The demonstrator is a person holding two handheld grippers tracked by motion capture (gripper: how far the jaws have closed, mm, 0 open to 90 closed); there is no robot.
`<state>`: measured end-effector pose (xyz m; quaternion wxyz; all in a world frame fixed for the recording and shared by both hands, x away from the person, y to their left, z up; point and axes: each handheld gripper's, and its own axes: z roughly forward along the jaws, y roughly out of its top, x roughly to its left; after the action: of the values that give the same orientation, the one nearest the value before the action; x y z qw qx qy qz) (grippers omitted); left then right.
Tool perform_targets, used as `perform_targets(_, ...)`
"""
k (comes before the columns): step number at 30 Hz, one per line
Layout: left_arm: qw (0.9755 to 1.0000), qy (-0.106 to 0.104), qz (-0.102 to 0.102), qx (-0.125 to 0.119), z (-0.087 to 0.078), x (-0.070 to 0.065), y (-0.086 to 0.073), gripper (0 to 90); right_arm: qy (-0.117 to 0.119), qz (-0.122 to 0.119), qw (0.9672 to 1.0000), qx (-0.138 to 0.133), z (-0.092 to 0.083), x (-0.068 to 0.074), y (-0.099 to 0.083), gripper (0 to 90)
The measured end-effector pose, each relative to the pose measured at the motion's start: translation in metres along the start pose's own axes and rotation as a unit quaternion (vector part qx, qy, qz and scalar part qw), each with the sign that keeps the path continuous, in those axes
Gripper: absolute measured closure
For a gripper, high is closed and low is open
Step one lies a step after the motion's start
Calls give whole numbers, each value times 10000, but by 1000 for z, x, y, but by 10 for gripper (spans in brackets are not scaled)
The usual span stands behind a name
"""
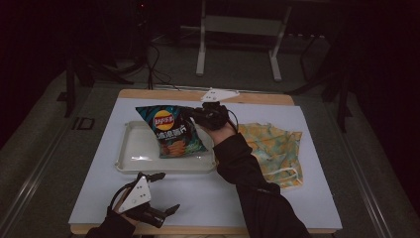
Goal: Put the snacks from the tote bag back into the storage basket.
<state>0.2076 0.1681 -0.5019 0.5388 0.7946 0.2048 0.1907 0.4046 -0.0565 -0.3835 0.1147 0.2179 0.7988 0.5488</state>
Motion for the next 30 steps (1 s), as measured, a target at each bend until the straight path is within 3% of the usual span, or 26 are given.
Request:
perform_targets(3,10000,-1,-2,-1,0,0,0,3,95,175,9998,10,2,-2,-12,900)
perform_targets(10,10000,12,-35,-11,0,0,0,3,147,198,9996,125,2,-8,-22,900)
perform_targets(15,10000,9,-28,-12,0,0,0,3,160,343,9989,264,4,-15,-35,900)
perform_targets(27,10000,9,-34,-25,0,0,0,3,96,471,9973,554,14,-31,-45,900)
perform_targets(30,10000,7,-36,-27,0,1,0,3,80,597,9961,641,19,-38,-48,900)
